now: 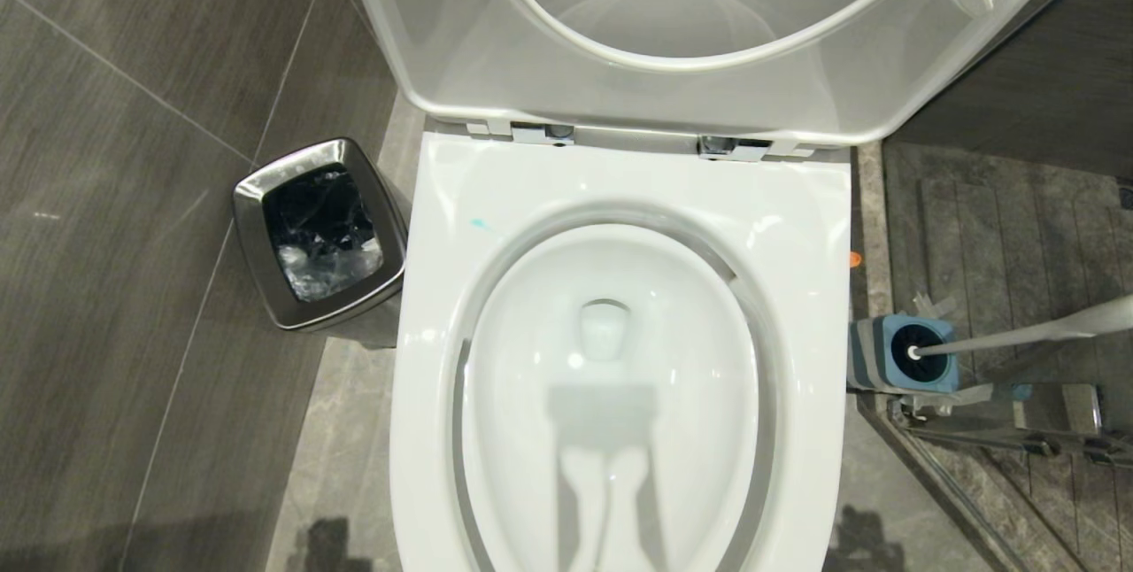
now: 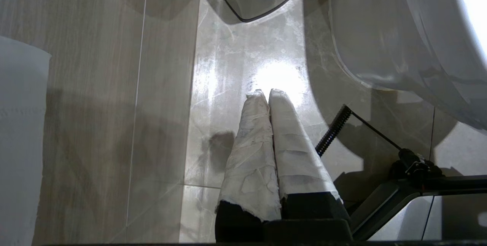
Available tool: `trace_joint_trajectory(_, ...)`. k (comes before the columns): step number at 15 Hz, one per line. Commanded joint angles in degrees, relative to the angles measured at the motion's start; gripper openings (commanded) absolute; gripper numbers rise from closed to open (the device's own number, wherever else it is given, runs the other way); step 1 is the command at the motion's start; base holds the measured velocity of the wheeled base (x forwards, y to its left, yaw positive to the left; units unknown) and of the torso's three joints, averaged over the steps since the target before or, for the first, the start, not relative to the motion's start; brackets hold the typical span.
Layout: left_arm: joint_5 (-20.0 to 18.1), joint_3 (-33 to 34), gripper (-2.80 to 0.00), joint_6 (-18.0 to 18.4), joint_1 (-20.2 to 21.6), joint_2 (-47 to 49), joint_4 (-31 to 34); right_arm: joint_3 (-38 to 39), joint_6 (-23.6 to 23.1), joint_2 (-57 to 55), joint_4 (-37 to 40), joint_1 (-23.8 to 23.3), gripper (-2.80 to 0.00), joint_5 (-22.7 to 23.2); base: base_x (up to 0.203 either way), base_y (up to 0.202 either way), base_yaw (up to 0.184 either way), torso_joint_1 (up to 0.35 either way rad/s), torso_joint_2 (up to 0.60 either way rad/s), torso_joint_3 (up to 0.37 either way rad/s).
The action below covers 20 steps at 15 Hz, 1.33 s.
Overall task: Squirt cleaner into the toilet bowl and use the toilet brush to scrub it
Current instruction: Pour in the cleaning agent
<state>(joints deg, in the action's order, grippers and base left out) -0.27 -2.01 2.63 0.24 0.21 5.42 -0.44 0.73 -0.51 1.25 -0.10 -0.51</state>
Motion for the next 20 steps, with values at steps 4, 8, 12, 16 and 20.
trace_joint_trajectory(4, 0.0, 0.0, -2.80, 0.0, 0.0, 0.0, 0.0, 0.4, 0.5, 0.6, -0.7, 0.0, -2.80, -0.4, 0.000, 0.000, 0.000, 0.000, 0.00, 0.000)
trace_joint_trajectory(8, 0.0, 0.0, -2.80, 0.0, 0.0, 0.0, 0.0, -2.4, 1.2, 0.3, 0.2, 0.0, -2.80, 0.0, 0.000, 0.000, 0.000, 0.000, 0.00, 0.000)
trace_joint_trajectory(12, 0.0, 0.0, -2.80, 0.0, 0.0, 0.0, 0.0, -17.7, 3.8, -15.3, 4.5, 0.0, -2.80, 1.8, 0.000, 0.000, 0.000, 0.000, 0.00, 0.000)
trace_joint_trajectory(16, 0.0, 0.0, -2.80, 0.0, 0.0, 0.0, -0.1, -26.4, 6.7, -34.2, 5.2, -0.1, -2.80, 7.4, 0.000, 0.000, 0.000, 0.000, 0.00, 0.000)
trace_joint_trajectory(20, 0.0, 0.0, -2.80, 0.0, 0.0, 0.0, 0.0, -31.1, 7.1, -54.0, 6.6, 0.0, -2.80, 11.6, 0.000, 0.000, 0.000, 0.000, 0.00, 0.000)
